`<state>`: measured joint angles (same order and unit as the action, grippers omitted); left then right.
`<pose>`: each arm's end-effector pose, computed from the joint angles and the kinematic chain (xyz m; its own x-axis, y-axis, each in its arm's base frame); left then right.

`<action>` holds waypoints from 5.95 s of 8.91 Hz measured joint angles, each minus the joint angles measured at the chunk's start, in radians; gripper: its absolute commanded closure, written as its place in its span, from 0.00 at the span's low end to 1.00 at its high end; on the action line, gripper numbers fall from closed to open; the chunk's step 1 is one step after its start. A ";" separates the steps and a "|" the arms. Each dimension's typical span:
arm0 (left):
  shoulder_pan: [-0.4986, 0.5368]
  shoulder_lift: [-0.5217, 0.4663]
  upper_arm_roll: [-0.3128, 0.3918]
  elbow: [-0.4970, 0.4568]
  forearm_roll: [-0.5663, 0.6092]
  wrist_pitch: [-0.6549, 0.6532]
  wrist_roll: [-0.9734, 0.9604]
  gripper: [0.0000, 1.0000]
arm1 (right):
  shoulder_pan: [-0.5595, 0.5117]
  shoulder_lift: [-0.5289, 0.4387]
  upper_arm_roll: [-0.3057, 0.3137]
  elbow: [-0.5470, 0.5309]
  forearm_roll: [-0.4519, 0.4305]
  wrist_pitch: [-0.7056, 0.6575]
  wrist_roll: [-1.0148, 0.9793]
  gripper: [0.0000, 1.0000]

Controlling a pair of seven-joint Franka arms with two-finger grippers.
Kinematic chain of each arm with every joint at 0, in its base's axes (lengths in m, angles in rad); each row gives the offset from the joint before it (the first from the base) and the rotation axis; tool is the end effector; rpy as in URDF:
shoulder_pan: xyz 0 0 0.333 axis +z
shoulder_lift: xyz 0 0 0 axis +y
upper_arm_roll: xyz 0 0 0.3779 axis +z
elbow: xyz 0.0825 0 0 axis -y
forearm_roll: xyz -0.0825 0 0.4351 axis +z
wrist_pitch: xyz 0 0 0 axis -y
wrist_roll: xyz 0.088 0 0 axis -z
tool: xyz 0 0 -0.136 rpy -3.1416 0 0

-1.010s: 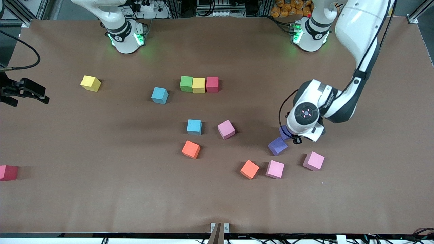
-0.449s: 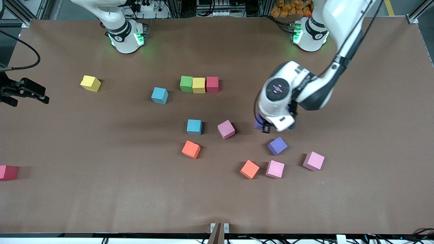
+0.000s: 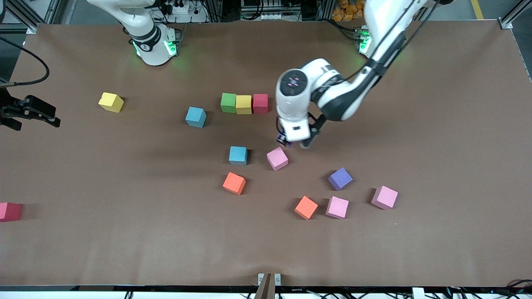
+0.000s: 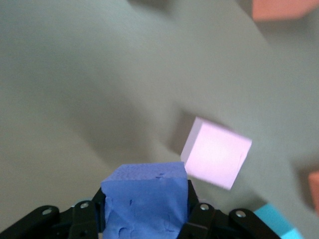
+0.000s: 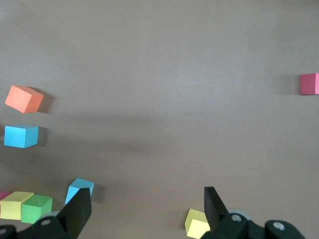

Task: Form number 2 with 11 blocks

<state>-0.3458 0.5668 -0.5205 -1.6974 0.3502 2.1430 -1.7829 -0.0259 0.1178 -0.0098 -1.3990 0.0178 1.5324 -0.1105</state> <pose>0.5242 -0.5183 0.2914 0.7088 0.7050 0.0226 0.7054 -0.7082 -0.0286 0.6462 -0.0202 0.6699 0.9970 0.0755 0.0173 0.0757 -0.9970 -0.0148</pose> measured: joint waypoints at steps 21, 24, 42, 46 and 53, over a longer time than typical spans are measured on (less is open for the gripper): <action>-0.247 0.220 0.042 0.084 0.219 0.132 0.481 1.00 | 0.000 0.000 0.003 0.000 -0.004 0.000 0.000 0.00; -0.260 0.220 0.042 0.081 0.220 0.134 0.477 1.00 | 0.000 0.000 0.003 0.000 -0.004 0.000 0.000 0.00; -0.253 0.150 0.043 0.060 0.218 0.156 0.384 0.00 | 0.000 -0.001 0.003 0.000 -0.004 0.000 0.000 0.00; -0.070 0.083 0.054 0.068 0.189 0.115 0.370 0.00 | 0.000 -0.001 0.005 0.000 -0.025 0.000 -0.001 0.00; 0.401 0.070 -0.051 -0.016 0.187 0.056 0.378 0.00 | 0.004 -0.003 0.010 0.050 -0.083 -0.015 -0.001 0.00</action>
<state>0.0556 0.6370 -0.5712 -1.7138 0.5375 2.1991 -1.4050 -0.0224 0.1150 0.0001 -1.3490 -0.0652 1.5170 -0.1113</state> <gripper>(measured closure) 0.000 0.000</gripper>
